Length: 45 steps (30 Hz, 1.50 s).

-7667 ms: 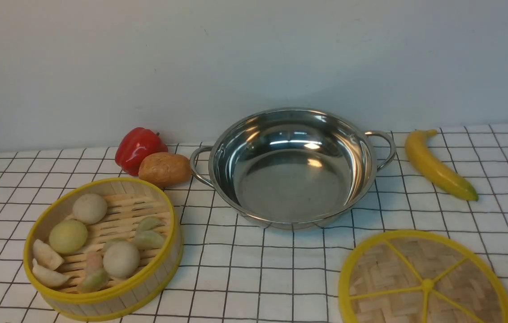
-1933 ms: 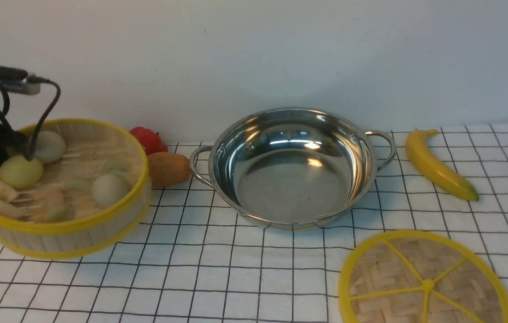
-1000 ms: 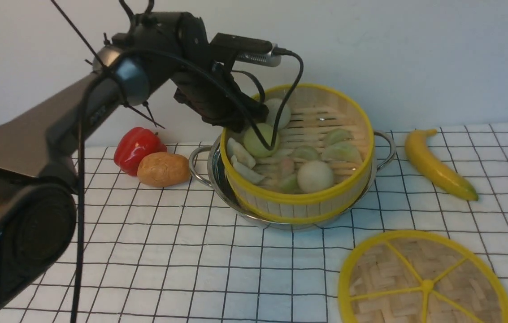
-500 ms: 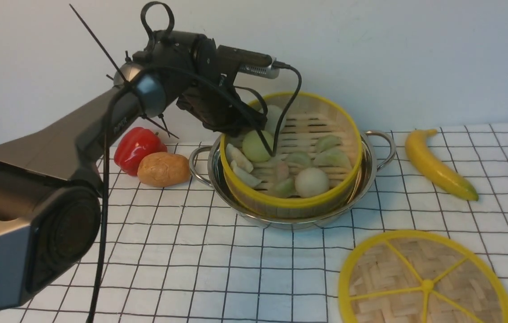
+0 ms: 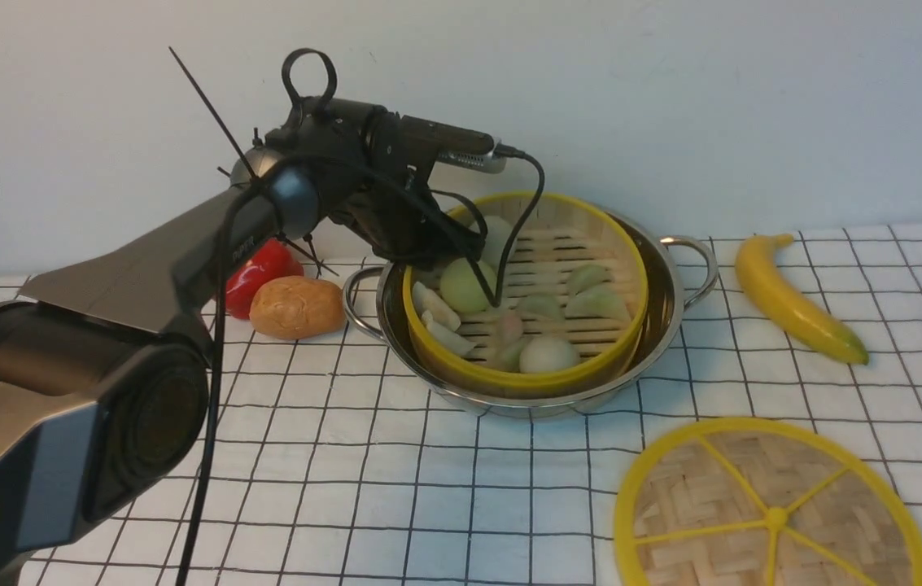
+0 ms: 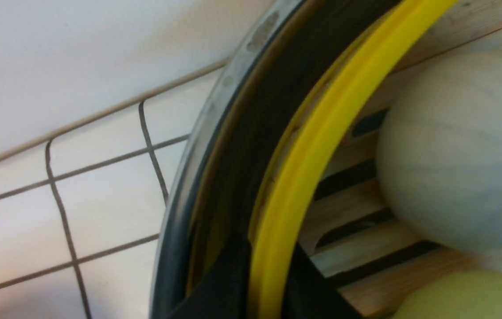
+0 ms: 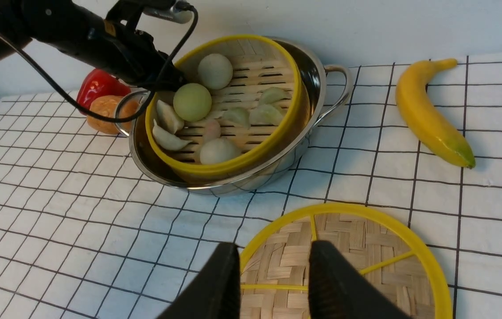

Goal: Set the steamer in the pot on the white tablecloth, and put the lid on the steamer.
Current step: 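Place the bamboo steamer basket with dumplings into the steel pot with the left gripper, then move the gripper down to the bamboo steamer lid and grasp its center knob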

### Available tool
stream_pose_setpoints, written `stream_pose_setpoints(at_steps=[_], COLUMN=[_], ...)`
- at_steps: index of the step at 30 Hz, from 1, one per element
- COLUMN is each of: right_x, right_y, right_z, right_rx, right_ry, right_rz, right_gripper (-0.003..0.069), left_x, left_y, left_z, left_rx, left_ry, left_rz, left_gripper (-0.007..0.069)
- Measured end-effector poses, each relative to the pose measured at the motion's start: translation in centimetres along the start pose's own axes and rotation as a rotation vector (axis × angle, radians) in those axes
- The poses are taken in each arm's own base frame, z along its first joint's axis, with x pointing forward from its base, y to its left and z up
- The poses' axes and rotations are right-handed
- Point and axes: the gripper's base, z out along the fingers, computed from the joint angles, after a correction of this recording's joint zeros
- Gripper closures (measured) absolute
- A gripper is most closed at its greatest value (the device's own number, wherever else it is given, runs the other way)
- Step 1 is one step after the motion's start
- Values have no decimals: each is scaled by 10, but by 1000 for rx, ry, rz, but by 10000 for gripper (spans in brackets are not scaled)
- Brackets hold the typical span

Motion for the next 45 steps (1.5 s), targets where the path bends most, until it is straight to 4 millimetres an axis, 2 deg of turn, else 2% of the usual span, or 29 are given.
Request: stream_pose_setpoints(at_steps=[5, 10, 13, 17, 18, 19, 21, 23, 25, 27, 30, 31, 32, 33, 35, 37, 38, 40, 43, 45], right_x=[0, 0, 0, 0, -1, -1, -5, -8, -13, -15, -20, -20, -19, -17, -8, -3, 7, 22, 38, 47], right_y=[0, 0, 0, 2, 3, 3, 2, 0, -4, -5, -11, -11, -11, -10, 2, 9, 22, 40, 49, 48], right_z=[0, 0, 0, 0, 1, 1, 12, 23, 44, 54, 92, 92, 101, 113, 130, 138, 147, 157, 168, 177], right_rx=[0, -1, -4, -19, -31, -33, -57, -78, -111, -131, -217, -223, -243, -267, -324, -348, -382, -401, -341, -262], right_ry=[0, 0, 0, -3, -2, 1, 36, 75, 137, 164, 253, 251, 278, 320, 397, 436, 485, 547, 608, 657], right_rz=[2, 5, 7, 18, 29, 32, 74, 94, 102, 115, 134, 130, 130, 127, 97, 79, 40, -21, -68, -76], right_gripper=[419, 419, 419, 419, 419, 419, 419, 419, 419, 419, 419, 419, 419, 419, 419, 419, 419, 419, 419, 419], left_x=[-1, -3, -6, -15, -19, -19, -19, -17, -13, -13, -14, -14, -13, -12, -5, -1, 6, 21, 48, 70], left_y=[-1, -1, 0, 3, 7, 7, 11, 14, 18, 20, 21, 21, 21, 19, 15, 12, 8, 4, 2, 2], left_z=[-1, -4, -12, -38, -60, -62, -89, -115, -139, -151, -180, -181, -189, -201, -221, -230, -246, -262, -287, -297], left_rx=[7, 9, 9, -25, -56, -62, -97, -128, -164, -179, -193, -193, -187, -171, -123, -96, -55, -14, -4, -7], left_ry=[-4, -13, -27, -70, -78, -69, -41, 7, 48, 46, 12, 9, -3, -19, -40, -47, -64, -59, -54, -32], left_rz=[-7, -10, -10, 15, 35, 39, 54, 66, 94, 107, 128, 128, 129, 125, 112, 107, 105, 119, 147, 159], left_gripper=[437, 269, 225, 174, 165, 164, 165, 184, 236, 269, 426, 435, 483, 548, 624, 638, 648, 648, 648, 648])
